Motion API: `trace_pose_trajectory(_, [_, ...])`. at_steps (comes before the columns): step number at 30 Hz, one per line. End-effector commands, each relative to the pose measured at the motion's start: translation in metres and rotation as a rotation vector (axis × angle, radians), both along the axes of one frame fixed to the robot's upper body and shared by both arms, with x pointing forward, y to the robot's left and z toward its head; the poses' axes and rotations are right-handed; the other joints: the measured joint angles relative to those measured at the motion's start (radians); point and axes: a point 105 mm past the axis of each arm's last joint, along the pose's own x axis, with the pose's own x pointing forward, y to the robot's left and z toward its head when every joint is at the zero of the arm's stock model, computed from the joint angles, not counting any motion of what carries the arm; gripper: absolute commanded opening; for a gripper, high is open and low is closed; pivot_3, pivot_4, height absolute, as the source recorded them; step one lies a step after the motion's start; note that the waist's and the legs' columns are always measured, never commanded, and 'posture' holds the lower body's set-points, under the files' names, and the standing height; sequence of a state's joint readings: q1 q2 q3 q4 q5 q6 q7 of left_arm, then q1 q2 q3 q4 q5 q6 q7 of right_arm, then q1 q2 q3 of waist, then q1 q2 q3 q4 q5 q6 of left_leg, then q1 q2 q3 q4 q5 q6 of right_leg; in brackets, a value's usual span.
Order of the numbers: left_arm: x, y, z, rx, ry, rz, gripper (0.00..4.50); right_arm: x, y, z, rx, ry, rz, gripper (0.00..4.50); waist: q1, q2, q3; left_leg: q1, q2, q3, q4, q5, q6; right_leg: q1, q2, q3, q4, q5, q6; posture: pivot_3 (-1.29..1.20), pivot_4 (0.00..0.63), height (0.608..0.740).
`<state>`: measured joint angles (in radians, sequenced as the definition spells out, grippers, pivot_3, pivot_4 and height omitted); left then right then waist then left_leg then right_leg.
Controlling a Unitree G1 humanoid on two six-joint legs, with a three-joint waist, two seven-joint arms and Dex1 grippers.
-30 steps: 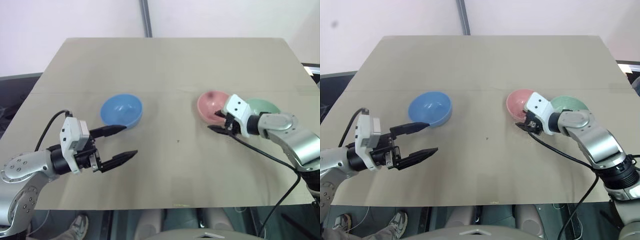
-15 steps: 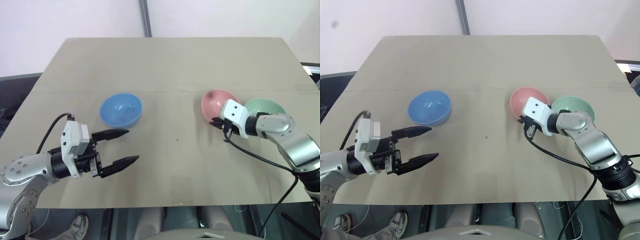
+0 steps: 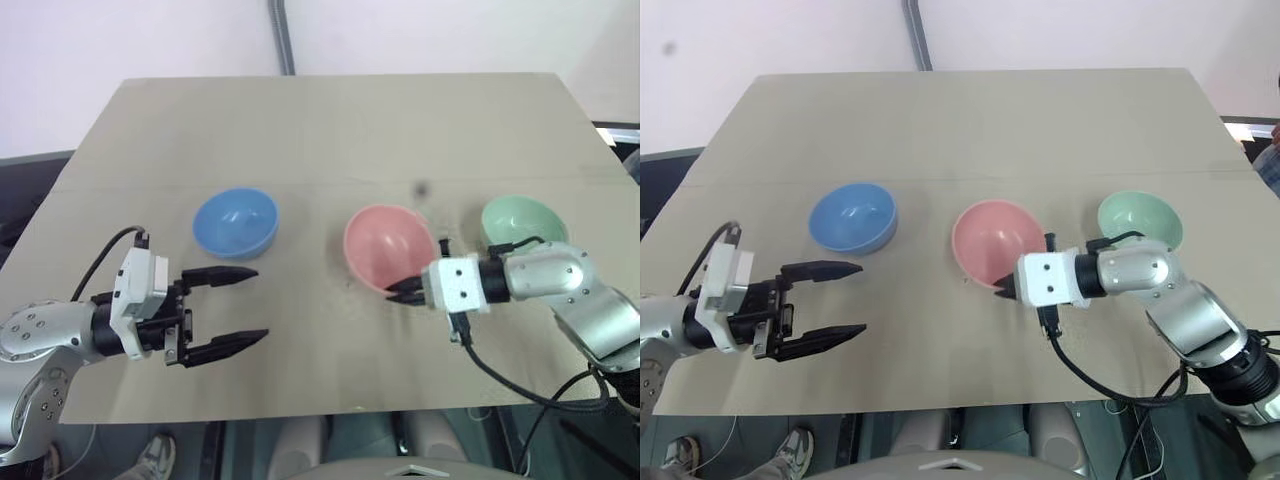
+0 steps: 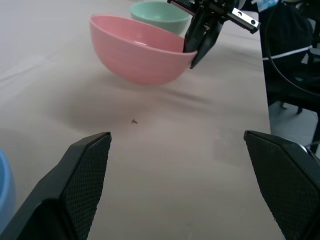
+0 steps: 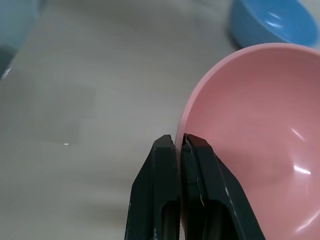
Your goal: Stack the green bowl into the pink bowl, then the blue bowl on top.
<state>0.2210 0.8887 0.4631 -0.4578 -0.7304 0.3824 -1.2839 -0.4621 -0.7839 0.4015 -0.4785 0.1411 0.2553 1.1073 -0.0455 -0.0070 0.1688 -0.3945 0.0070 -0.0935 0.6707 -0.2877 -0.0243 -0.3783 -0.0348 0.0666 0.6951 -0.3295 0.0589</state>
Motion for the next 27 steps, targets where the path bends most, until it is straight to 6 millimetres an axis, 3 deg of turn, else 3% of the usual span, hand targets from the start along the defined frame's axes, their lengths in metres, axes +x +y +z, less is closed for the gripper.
trace_pose_trajectory(1, [-0.004, 0.003, 0.004, 0.016, -0.026, -0.007, 4.50, 0.001, 0.016, 0.000, -0.005, -0.051, 0.082, 0.06, 0.000, 0.000, 0.000, 0.000, 0.000, 0.000, 0.000, 0.000, 0.000, 0.000, 0.000, 0.000, 0.000, 0.000, 0.000, 0.00, 0.150, 0.740])
trace_pose_trajectory(9, [-0.008, 0.005, 0.005, 0.022, -0.030, 0.019, 4.50, 0.011, 0.022, -0.010, -0.044, -0.028, 0.108, 0.06, 0.004, 0.000, 0.000, 0.000, 0.000, -0.001, 0.000, 0.000, 0.000, 0.000, -0.001, -0.001, 0.000, 0.000, 0.000, 0.00, 0.150, 0.740])
trace_pose_trajectory(12, [-0.009, 0.005, 0.005, 0.020, -0.031, 0.026, 4.50, 0.010, 0.022, -0.010, -0.049, -0.013, 0.112, 1.04, 0.004, 0.000, 0.000, 0.000, 0.000, -0.002, 0.000, 0.000, 0.000, 0.000, -0.001, -0.001, 0.000, 0.000, 0.000, 0.00, 0.150, 0.740])
trace_pose_trajectory(15, [-0.008, 0.004, 0.004, 0.017, -0.034, 0.030, 4.50, 0.010, 0.025, -0.009, -0.030, -0.029, 0.106, 2.63, 0.003, 0.000, 0.000, 0.000, 0.000, -0.002, 0.000, 0.000, 0.000, 0.000, -0.001, -0.001, 0.000, 0.000, 0.000, 0.00, 0.150, 0.740])
trace_pose_trajectory(18, [-0.005, 0.003, 0.005, 0.013, -0.040, 0.034, 4.50, 0.011, 0.028, -0.003, 0.005, -0.040, 0.089, 3.80, 0.003, 0.000, 0.000, 0.000, 0.000, -0.002, 0.000, 0.000, 0.000, 0.000, -0.001, -0.001, 0.000, 0.000, 0.000, 0.00, 0.150, 0.740])
trace_pose_trajectory(24, [0.002, -0.006, 0.009, -0.017, -0.058, 0.021, 4.50, 0.005, 0.016, 0.037, 0.153, 0.025, -0.002, 3.80, 0.007, 0.000, 0.000, -0.001, 0.000, -0.003, 0.000, 0.000, 0.000, 0.000, -0.001, -0.001, 0.000, 0.000, 0.000, 0.00, 0.150, 0.740])
trace_pose_trajectory(27, [0.004, -0.014, 0.009, -0.028, -0.062, -0.013, 4.50, -0.001, 0.000, 0.059, 0.229, 0.073, -0.106, 3.80, 0.007, 0.000, 0.000, -0.001, 0.000, -0.003, 0.000, 0.000, 0.000, 0.000, -0.002, -0.001, 0.000, 0.000, 0.000, 0.00, 0.150, 0.740])
